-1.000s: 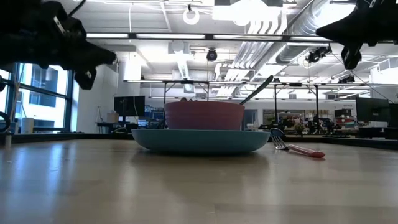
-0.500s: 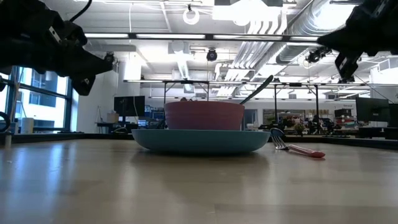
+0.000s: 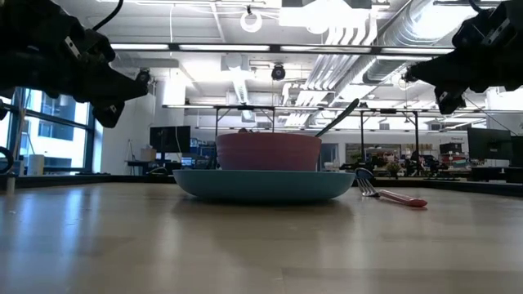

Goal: Set table place
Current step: Return to Home Position

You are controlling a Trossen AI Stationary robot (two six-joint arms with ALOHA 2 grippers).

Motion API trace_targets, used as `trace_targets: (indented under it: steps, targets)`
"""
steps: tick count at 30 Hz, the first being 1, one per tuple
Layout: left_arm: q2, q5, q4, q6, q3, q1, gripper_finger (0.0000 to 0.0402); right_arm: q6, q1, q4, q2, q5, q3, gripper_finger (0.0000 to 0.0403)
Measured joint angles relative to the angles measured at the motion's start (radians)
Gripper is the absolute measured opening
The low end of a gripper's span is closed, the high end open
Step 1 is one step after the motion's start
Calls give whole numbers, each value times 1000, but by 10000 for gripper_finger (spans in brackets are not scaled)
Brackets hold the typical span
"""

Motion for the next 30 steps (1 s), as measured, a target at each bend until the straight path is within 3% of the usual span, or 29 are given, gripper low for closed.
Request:
trace_targets:
  steps: [7,19,25,30]
  targets:
    - [0,0,-35,0,0,0,0,-48,0,-1,1,-1,0,0]
    - [-23,-3,-71,0,1,-1,1,136,0,-3,0,-2,0,0]
    - [-197,-4,-183,0,1,-2,1,138,3,50,0,-3,-18,0]
    - [-343,-24,-185,0,2,-2,1,137,3,57,-1,-4,-21,0]
